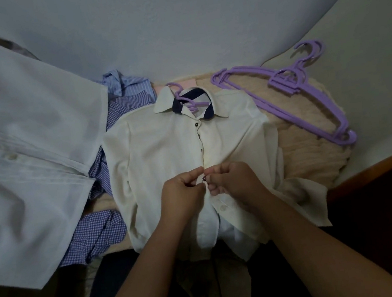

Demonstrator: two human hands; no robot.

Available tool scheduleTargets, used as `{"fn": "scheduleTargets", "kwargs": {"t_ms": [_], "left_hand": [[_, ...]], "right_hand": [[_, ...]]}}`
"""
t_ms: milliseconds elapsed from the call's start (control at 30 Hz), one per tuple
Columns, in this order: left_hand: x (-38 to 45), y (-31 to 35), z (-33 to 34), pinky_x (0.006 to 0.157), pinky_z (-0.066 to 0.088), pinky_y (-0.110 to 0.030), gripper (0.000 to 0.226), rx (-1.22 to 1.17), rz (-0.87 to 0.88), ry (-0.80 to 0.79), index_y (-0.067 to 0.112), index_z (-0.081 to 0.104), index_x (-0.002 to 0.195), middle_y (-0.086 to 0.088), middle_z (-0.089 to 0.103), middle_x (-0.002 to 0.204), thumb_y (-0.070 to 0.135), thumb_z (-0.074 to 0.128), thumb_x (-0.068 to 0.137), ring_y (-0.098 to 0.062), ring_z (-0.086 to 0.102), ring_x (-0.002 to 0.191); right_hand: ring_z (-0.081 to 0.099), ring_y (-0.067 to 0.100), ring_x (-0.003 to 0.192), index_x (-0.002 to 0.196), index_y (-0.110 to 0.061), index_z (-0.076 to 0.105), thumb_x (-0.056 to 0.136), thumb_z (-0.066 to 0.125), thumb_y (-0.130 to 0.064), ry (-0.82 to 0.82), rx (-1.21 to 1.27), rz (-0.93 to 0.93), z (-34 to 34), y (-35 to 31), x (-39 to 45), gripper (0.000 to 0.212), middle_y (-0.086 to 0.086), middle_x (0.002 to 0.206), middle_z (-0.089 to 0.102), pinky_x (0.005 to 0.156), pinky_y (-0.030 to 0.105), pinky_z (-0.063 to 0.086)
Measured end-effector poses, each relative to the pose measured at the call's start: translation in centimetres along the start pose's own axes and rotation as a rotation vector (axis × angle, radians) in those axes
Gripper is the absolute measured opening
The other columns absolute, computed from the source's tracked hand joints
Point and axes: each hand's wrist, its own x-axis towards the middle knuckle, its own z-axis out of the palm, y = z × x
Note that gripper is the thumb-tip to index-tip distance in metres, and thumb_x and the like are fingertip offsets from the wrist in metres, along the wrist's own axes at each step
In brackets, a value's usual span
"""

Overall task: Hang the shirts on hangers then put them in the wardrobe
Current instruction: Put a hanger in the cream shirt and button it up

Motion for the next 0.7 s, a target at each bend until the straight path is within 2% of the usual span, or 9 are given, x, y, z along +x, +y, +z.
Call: {"fn": "scheduleTargets", "kwargs": {"t_ms": [100,233,300,367,433,467,533,600,700], "left_hand": [[0.0,-0.1,-0.3,0.071,0.051,-0.017,0.038,-0.135,-0.073,-0.012,0.022,0.071,0.11,-0.002,0.067,0.083,-0.004,0.068,0.081,-0.012,0.059,0.077],[0.2,-0.4,-0.6,0.076,0.047,-0.025,0.044,-0.185,-0.099,-0.048,0.032,0.07,0.099,-0.005,0.064,0.085,-0.007,0.064,0.081,-0.017,0.054,0.079],[0.2,-0.4,-0.8,0.084,0.049,-0.028,0.043,-0.184,-0.091,-0.064,0.028,0.071,0.105,-0.003,0.069,0.091,-0.007,0.062,0.082,-0.016,0.061,0.083],[0.3,-0.4,-0.8,0.088,0.052,-0.024,0.039,-0.173,-0.07,-0.062,0.022,0.071,0.111,0.002,0.072,0.095,-0.005,0.059,0.085,-0.007,0.067,0.087],[0.4,-0.3,-0.9,0.081,0.052,-0.018,0.035,-0.149,-0.045,-0.067,0.02,0.071,0.111,0.006,0.072,0.093,-0.003,0.058,0.088,0.003,0.065,0.077],[0.4,-0.3,-1.0,0.079,0.052,-0.018,0.034,-0.147,-0.042,-0.077,0.02,0.071,0.111,0.004,0.072,0.093,-0.002,0.058,0.088,0.003,0.065,0.074],[0.6,-0.2,-1.1,0.084,0.053,-0.025,0.033,-0.177,-0.063,-0.108,0.02,0.072,0.107,-0.001,0.074,0.094,-0.003,0.061,0.086,-0.008,0.067,0.082],[0.7,-0.2,-1.4,0.083,0.052,-0.029,0.032,-0.237,-0.102,-0.146,0.022,0.073,0.1,-0.005,0.074,0.09,-0.004,0.065,0.083,-0.016,0.066,0.082],[1.2,-0.3,-1.6,0.079,0.053,-0.022,0.032,-0.283,-0.122,-0.188,0.019,0.074,0.097,-0.007,0.075,0.088,-0.007,0.069,0.079,-0.013,0.066,0.079]], "right_hand": [[0.058,0.013,0.055,0.079,-0.008,0.067,0.085,0.06,0.005,0.006,-0.014,0.004,0.0,0.0,-0.1,0.015,0.008,0.066,0.064,0.057,0.022,0.052],[0.057,0.011,0.052,0.079,-0.006,0.067,0.084,0.06,0.007,0.016,-0.021,0.008,0.1,0.0,-0.3,0.016,0.005,0.06,0.063,0.055,0.022,0.051],[0.057,0.012,0.052,0.077,-0.007,0.067,0.083,0.06,0.006,0.025,-0.039,0.0,0.2,-0.1,-0.3,0.016,0.005,0.059,0.063,0.055,0.022,0.051],[0.056,0.01,0.05,0.074,-0.008,0.067,0.083,0.062,0.005,0.039,-0.072,-0.015,0.3,-0.2,-0.3,0.017,0.005,0.058,0.061,0.055,0.021,0.051],[0.054,0.007,0.047,0.074,-0.007,0.066,0.083,0.061,0.006,0.045,-0.091,-0.026,0.4,-0.3,-0.3,0.016,0.006,0.057,0.059,0.052,0.019,0.05],[0.053,0.007,0.046,0.076,-0.005,0.066,0.083,0.061,0.006,0.043,-0.087,-0.029,0.4,-0.3,-0.3,0.015,0.006,0.058,0.059,0.051,0.018,0.049],[0.055,0.008,0.048,0.079,-0.004,0.067,0.083,0.061,0.007,0.034,-0.078,-0.03,0.2,-0.2,-0.3,0.013,0.007,0.06,0.06,0.051,0.017,0.05],[0.058,0.01,0.051,0.079,-0.005,0.068,0.084,0.061,0.006,0.017,-0.079,-0.035,-0.2,0.0,-0.3,0.013,0.008,0.062,0.063,0.054,0.016,0.051],[0.06,0.012,0.056,0.084,-0.006,0.068,0.085,0.061,0.004,-0.014,-0.115,-0.049,-0.5,0.3,-0.3,0.013,0.009,0.067,0.066,0.059,0.018,0.053]]}}
